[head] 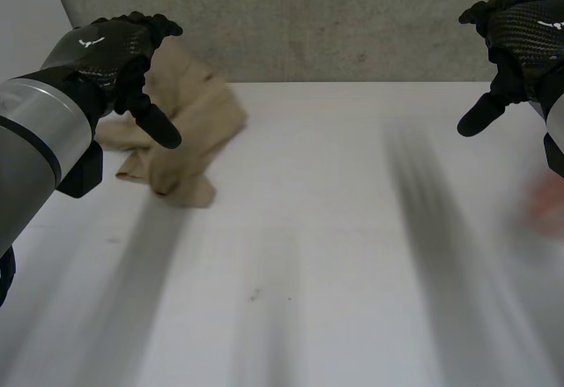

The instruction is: Fold the shorts.

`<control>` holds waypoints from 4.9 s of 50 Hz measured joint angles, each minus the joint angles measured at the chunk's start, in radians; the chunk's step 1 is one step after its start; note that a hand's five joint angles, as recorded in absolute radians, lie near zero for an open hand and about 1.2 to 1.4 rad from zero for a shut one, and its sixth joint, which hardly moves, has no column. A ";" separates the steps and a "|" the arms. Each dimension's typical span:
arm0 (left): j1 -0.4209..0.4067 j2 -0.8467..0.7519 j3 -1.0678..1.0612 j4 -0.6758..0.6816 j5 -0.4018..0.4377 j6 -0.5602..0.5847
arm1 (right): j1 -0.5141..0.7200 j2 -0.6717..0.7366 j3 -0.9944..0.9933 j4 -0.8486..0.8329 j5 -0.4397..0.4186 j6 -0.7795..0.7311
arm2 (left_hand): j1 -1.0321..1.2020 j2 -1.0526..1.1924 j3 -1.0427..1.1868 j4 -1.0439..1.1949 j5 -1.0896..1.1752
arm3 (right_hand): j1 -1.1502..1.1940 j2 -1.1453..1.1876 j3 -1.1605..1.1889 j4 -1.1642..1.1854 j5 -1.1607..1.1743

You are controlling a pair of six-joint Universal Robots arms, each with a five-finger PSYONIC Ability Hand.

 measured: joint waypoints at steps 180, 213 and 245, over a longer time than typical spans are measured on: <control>-0.277 -0.205 -0.190 0.360 -0.031 0.239 | -0.086 0.094 0.013 0.017 -0.181 -0.109 | 0.247 0.219 0.183 0.180 0.155 | 0.000 0.000 0.000 0.000 0.000; -0.214 -0.539 0.060 0.330 0.412 0.502 | -0.163 0.067 0.565 -0.048 -0.426 -0.120 | 0.247 0.212 0.181 0.174 0.146 | 0.000 0.000 0.000 0.000 0.000; -0.239 -0.612 0.159 0.348 0.262 0.642 | -0.104 0.177 0.525 -0.261 -0.417 -0.104 | 0.961 1.016 0.970 0.980 0.910 | 0.785 0.988 0.964 0.957 0.907</control>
